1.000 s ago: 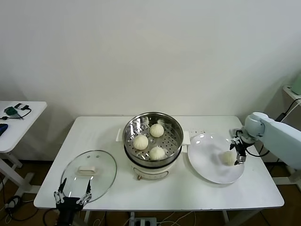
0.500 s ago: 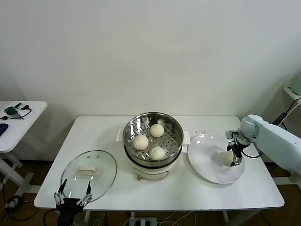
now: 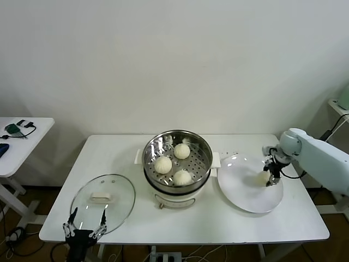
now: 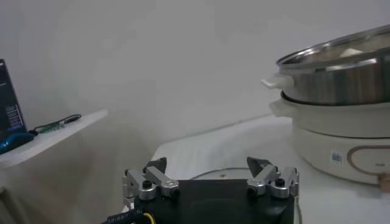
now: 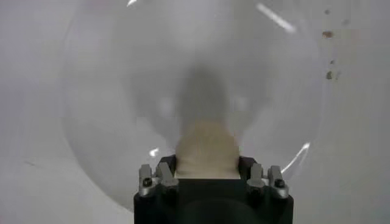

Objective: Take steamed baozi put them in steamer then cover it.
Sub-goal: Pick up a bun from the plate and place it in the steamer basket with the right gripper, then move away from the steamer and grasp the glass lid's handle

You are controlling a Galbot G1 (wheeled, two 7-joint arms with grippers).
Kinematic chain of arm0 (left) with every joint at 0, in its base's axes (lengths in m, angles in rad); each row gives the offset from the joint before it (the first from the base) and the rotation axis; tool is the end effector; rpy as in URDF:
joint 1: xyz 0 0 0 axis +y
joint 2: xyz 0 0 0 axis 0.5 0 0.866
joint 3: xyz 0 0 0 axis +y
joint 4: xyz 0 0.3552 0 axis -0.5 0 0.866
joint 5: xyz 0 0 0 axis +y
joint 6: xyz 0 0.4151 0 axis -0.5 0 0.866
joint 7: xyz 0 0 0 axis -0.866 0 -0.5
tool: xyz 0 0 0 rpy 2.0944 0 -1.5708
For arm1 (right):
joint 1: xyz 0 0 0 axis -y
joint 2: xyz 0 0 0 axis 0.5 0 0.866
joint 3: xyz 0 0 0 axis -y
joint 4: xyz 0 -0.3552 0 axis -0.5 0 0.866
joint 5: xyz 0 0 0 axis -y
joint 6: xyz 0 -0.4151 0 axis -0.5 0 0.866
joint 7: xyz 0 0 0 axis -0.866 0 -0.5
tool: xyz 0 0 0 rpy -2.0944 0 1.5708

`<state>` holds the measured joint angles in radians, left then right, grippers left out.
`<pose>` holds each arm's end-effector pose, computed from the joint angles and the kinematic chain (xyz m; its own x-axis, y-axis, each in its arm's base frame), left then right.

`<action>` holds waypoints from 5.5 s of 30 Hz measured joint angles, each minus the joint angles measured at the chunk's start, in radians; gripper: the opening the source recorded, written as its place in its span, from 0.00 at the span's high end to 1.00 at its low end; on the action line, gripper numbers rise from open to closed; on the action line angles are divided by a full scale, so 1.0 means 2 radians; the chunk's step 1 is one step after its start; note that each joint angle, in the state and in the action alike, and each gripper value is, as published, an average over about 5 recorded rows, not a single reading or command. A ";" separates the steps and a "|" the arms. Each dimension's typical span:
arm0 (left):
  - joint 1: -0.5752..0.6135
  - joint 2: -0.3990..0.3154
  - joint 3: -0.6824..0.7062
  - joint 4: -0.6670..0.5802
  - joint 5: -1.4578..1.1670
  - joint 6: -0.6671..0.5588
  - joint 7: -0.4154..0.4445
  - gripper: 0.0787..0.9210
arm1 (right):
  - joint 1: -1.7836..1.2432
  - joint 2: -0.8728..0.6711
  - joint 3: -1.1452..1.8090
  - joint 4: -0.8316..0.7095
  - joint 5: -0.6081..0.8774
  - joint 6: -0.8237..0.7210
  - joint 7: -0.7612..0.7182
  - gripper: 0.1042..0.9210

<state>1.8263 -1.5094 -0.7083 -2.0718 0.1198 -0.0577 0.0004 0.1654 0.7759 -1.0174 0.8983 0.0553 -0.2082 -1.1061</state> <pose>0.1483 0.0763 -0.3592 -0.9721 -0.1158 0.2041 -0.0544 0.9572 0.2843 0.6230 -0.2108 -0.2229 -0.1191 -0.0211 0.9927 -0.9851 0.1272 -0.1155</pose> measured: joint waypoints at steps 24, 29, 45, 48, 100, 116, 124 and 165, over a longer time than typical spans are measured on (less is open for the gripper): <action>0.007 0.016 0.032 -0.008 0.001 -0.007 0.002 0.12 | 0.327 0.120 -0.299 0.107 0.363 -0.065 0.055 0.33; 0.004 0.017 0.034 -0.008 0.001 -0.007 0.004 0.12 | 0.342 0.154 -0.329 0.129 0.403 -0.081 0.072 0.33; 0.002 0.026 0.031 -0.005 -0.006 -0.007 0.005 0.12 | 0.319 0.229 -0.371 0.145 0.431 -0.105 0.106 0.33; 0.003 0.028 0.029 -0.004 -0.008 -0.008 0.005 0.12 | 0.310 0.233 -0.375 0.147 0.425 -0.107 0.110 0.33; -0.015 0.015 0.025 -0.010 0.005 0.006 0.008 0.12 | 0.275 0.054 -0.240 0.205 0.400 0.009 0.199 0.12; -0.031 0.005 0.017 -0.029 0.035 0.008 -0.014 0.12 | -0.045 -0.077 0.094 0.262 0.343 0.151 0.359 0.12; -0.038 0.008 0.009 -0.045 0.110 0.028 -0.015 0.12 | -0.258 -0.069 0.324 0.293 0.303 0.182 0.405 0.12; -0.146 0.044 0.021 0.147 0.661 0.034 -0.020 0.12 | -0.704 0.124 0.799 0.348 0.189 0.184 0.453 0.12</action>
<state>1.5346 -1.4215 -0.6656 -1.7784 1.4423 0.0110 -0.0401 -1.2418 1.0232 0.5807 1.5947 0.4328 0.1603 -0.2006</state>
